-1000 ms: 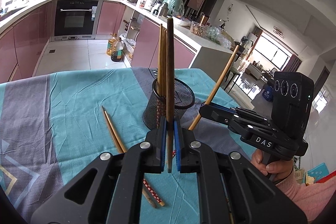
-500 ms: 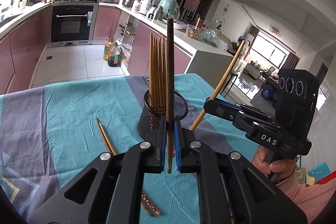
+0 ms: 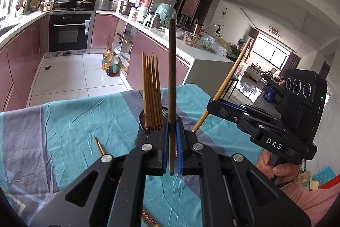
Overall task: Organize utensils
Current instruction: 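Raise the left tool's chopstick upright over the mesh cup while the right tool brings its own, then lower the chopstick into the cup and open the left tool while the right tool releases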
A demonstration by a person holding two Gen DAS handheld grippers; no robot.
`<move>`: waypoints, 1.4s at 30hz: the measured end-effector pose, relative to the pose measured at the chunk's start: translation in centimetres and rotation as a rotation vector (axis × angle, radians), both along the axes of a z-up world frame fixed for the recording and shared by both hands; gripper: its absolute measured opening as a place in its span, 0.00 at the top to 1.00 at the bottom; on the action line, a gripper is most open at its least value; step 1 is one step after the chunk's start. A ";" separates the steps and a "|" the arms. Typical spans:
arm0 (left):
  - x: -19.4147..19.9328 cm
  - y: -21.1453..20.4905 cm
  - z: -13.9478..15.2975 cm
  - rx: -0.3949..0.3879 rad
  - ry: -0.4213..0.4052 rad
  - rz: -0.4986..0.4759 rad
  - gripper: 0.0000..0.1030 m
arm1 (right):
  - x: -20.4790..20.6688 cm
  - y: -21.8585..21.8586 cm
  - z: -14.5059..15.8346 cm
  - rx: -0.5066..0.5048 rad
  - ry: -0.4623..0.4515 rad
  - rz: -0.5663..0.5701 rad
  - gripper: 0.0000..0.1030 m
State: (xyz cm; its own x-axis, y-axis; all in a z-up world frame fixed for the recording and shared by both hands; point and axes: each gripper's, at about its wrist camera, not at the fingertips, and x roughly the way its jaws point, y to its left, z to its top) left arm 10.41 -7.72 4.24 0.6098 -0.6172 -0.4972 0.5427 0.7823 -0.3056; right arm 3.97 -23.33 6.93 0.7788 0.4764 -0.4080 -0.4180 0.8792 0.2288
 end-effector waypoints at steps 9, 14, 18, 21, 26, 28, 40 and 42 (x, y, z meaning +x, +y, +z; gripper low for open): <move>0.6 -0.5 1.0 0.004 -0.032 0.000 0.93 | 0.4 -0.4 0.9 -0.009 -0.023 -0.008 0.94; 1.0 -0.7 1.8 -0.002 -0.051 0.000 0.93 | 0.8 -0.8 1.5 -0.012 -0.037 -0.015 0.94; 1.0 -0.9 2.4 -0.007 -0.066 0.003 0.93 | 1.0 -1.0 1.9 -0.012 -0.046 -0.020 0.94; 1.1 -1.1 2.6 -0.013 -0.069 -0.003 0.93 | 1.3 -1.1 2.1 -0.015 -0.053 -0.022 0.94; 1.2 -1.4 3.0 -0.013 -0.080 -0.002 0.93 | 1.6 -0.9 2.4 -0.021 -0.062 -0.025 0.94; 1.3 -1.5 3.1 -0.014 -0.086 0.001 0.93 | 1.9 -0.9 2.4 -0.022 -0.064 -0.027 0.94; 1.9 -2.1 3.2 0.037 -0.115 0.038 0.93 | 3.4 -1.0 1.6 -0.036 -0.040 -0.041 0.94; 2.1 -2.4 2.8 0.058 -0.111 0.042 0.93 | 3.9 -1.0 1.1 -0.040 -0.023 -0.042 0.94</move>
State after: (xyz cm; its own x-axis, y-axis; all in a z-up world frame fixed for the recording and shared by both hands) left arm 12.47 -10.14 7.05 0.6876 -0.5621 -0.4596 0.5371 0.8197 -0.1991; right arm 7.82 -24.37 8.03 0.8074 0.4265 -0.4078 -0.3852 0.9045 0.1833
